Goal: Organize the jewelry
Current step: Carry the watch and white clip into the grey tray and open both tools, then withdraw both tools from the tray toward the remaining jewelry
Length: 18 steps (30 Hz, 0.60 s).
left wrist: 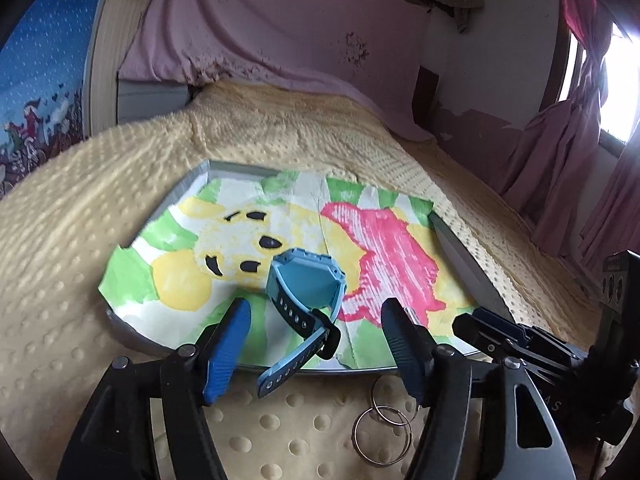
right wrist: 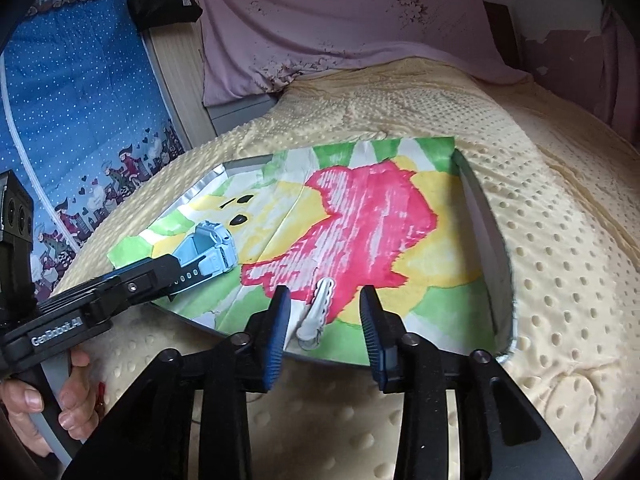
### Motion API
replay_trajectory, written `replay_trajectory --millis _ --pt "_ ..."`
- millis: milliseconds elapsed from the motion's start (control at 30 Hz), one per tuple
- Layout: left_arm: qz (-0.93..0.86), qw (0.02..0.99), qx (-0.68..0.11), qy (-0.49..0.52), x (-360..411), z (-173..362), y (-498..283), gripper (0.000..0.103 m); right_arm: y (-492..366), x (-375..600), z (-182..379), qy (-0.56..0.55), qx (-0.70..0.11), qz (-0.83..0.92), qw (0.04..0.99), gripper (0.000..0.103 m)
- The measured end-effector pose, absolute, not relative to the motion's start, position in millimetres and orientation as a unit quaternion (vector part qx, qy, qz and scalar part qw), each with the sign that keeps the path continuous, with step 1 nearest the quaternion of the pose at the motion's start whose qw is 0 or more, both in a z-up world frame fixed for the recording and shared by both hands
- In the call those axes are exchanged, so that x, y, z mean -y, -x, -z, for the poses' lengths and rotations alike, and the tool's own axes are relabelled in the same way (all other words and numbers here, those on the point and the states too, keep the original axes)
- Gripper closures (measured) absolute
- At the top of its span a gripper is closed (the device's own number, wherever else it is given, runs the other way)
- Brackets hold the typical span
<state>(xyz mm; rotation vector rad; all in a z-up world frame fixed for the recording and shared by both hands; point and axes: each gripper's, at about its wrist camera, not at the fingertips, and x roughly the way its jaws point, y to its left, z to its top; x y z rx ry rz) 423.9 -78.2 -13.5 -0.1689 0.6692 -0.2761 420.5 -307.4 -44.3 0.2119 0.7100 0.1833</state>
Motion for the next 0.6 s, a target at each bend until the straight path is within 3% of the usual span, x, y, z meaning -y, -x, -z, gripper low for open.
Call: replay_trajectory --millis 67,133,200,300,433,600 --pt "0.132 0.933 -0.325 0.08 78.1 10.8 -420.9 0.038 -415.0 310.1 41.2 -0.1 -0.338 -0.086 0.932 0.07" --pt "0.127 0.937 -0.315 0.076 77.3 7.4 -415.3 0.035 -409.2 313.1 37.7 -0.097 -0.327 -0.08 0.936 0.06" --pt "0.12 0.943 -0.303 0.073 75.0 4.4 -408.4 0.019 -403.0 316.4 34.0 -0.097 -0.315 -0.077 0.941 0.052" --pt "0.113 0.949 -0.284 0.076 69.7 0.2 -395.3 0.01 -391.6 320.3 27.7 -0.095 -0.296 -0.073 0.948 0.039" --pt "0.102 0.956 -0.266 0.072 64.2 -2.7 -376.6 0.006 -372.3 325.2 20.5 -0.091 -0.269 -0.067 0.956 0.019" --pt "0.088 0.964 -0.244 0.058 58.3 -4.5 -346.2 0.0 -346.2 329.0 11.8 -0.09 -0.238 -0.056 0.965 0.008"
